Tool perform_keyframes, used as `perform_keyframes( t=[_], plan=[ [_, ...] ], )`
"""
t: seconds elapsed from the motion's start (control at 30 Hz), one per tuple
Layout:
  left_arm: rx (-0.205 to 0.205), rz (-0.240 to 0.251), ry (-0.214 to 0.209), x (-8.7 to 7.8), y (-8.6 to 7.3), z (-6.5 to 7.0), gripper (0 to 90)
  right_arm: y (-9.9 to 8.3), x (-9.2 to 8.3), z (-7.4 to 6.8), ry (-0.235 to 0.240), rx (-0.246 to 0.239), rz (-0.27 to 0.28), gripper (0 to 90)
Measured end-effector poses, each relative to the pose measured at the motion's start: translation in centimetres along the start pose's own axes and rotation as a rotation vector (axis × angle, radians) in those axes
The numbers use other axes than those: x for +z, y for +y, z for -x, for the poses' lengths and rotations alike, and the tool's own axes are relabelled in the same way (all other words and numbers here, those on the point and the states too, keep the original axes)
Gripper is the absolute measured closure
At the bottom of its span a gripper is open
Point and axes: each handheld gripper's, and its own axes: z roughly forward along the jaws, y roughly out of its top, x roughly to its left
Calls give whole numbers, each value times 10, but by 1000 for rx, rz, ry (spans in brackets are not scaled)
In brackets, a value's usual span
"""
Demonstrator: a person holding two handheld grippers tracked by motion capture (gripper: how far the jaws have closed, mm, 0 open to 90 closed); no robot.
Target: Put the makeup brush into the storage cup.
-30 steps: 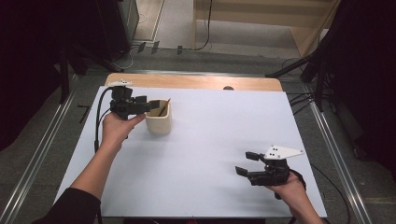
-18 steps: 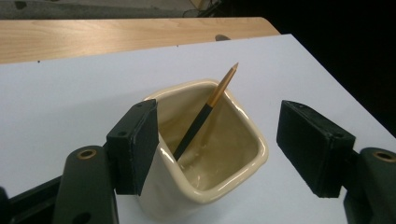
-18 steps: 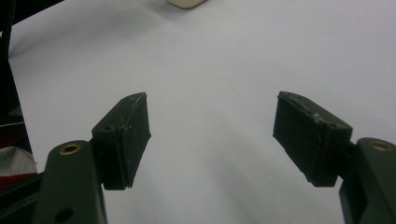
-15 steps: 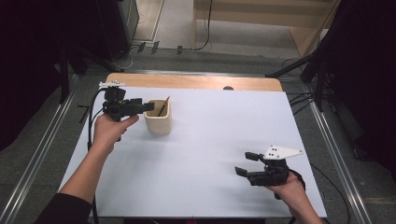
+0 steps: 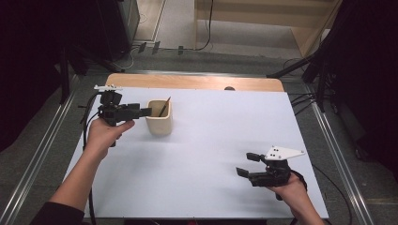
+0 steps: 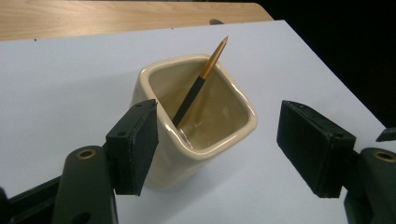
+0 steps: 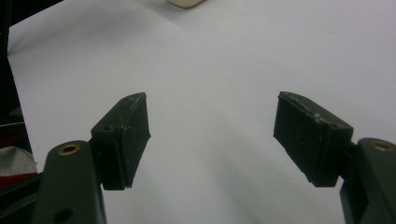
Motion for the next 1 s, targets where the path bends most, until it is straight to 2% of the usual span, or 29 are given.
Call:
perform_keyframes(
  t=[0.2,0.5,0.73,1.0],
  plan=[
    [3,-22,3,-5,-6,-1,300,0,0,0,1,1,0,276],
    [-2,-38,-22,-11,-12,-1,299,-1,0,0,-4,1,3,276],
    [11,-54,-23,-14,-19,2,299,0,0,0,-2,3,-2,276],
    [7,-69,-30,-16,-30,2,297,0,0,1,-2,3,3,276]
  ],
)
